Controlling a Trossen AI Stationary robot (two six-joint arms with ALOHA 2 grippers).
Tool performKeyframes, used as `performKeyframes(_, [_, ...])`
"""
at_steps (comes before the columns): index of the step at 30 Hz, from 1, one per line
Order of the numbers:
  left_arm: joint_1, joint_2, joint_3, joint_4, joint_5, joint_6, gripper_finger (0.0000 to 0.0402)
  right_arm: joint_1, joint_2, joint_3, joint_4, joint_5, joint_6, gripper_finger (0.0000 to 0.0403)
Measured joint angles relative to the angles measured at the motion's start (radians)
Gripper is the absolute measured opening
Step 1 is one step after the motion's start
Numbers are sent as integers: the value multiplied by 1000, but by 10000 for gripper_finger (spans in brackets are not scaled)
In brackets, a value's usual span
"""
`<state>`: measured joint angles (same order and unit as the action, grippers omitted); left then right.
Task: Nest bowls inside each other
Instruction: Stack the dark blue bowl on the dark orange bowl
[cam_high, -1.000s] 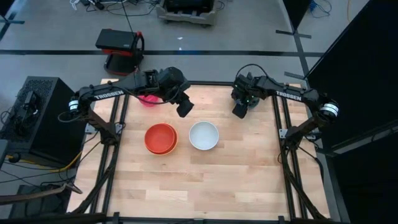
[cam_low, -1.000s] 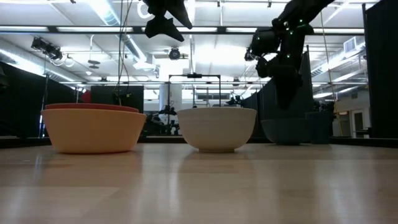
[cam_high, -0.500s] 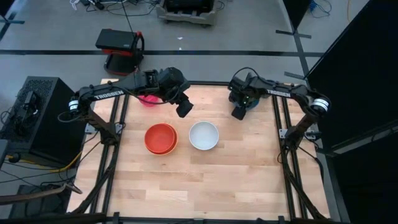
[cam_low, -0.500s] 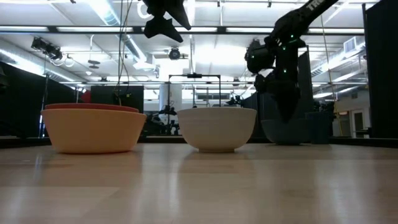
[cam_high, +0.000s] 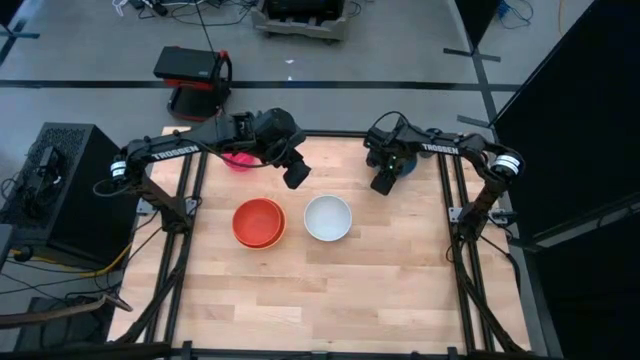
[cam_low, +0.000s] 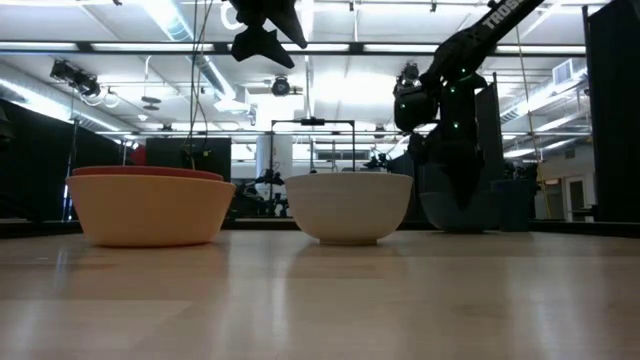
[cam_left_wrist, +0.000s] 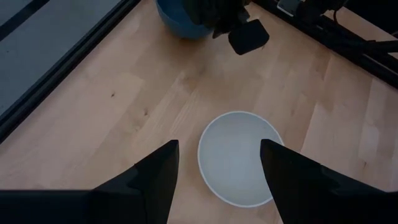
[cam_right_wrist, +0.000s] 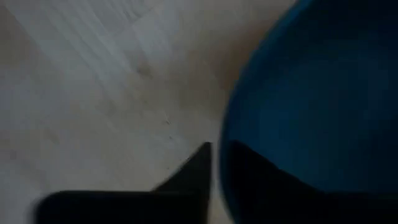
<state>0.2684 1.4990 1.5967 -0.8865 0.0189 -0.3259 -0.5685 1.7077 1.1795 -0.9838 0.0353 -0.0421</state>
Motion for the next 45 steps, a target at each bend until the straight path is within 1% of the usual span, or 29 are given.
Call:
performKeyframes(15, [0,0,0,-2,0,3,214,75,-33,162,-106,-56,56,4])
performKeyframes(20, [0,0,0,-27,0,16,214,125,-73,280,-188,-57,88,0])
performKeyframes(24, [0,0,0,-60,0,47,214,180,-130,322,-219,-73,92,0])
performKeyframes(27, [0,0,0,-59,10,80,214,229,-170,325,-218,-117,89,0])
performKeyframes(45, [-1,0,0,23,155,293,214,551,-282,326,-124,-440,37,0])
